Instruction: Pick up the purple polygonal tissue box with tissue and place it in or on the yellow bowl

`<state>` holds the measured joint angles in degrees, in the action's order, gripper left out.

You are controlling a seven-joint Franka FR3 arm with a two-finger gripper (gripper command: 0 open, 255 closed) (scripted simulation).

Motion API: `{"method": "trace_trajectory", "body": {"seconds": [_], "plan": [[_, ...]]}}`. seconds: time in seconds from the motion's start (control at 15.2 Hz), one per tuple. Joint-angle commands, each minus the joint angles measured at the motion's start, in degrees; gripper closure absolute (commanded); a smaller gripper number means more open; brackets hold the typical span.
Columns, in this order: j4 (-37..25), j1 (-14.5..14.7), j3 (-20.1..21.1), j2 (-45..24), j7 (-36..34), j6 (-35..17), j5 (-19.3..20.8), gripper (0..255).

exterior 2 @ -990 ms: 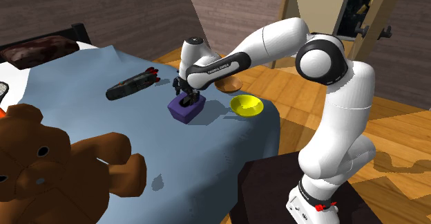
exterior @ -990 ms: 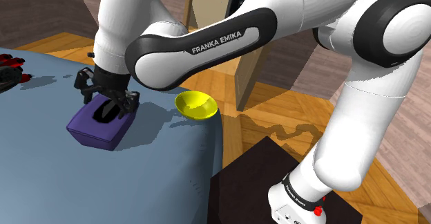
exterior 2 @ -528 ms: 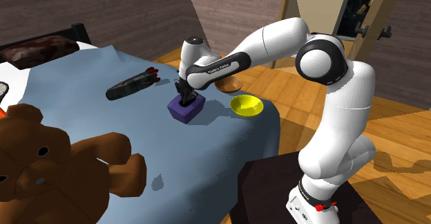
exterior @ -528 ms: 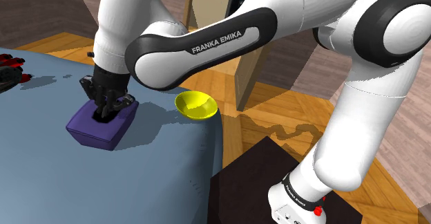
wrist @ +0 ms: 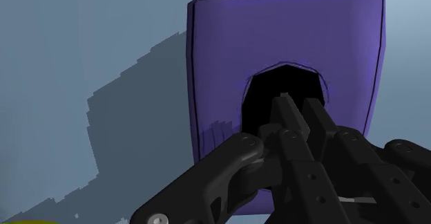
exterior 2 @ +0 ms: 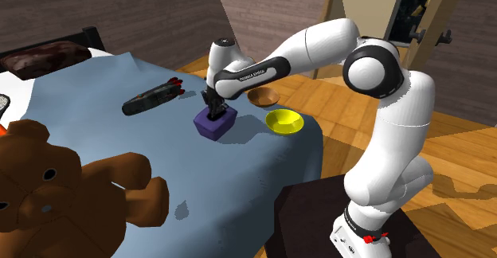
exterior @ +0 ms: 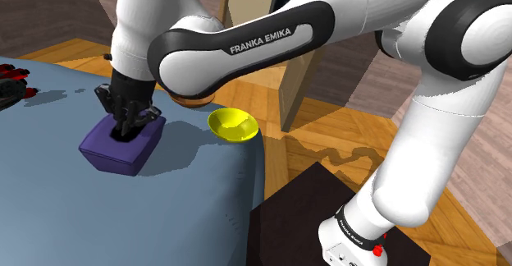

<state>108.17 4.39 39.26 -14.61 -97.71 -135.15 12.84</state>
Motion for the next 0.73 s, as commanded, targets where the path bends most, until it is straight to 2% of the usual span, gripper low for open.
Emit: {"method": "trace_trajectory", "body": {"seconds": [0.0, 0.66], "plan": [[-1.0, 0.0, 0.3, 0.6, 0.2, 1.3, -0.5, 255], [-6.0, -0.7, 1.2, 3.1, 2.1, 8.2, -3.3, 255]]}}
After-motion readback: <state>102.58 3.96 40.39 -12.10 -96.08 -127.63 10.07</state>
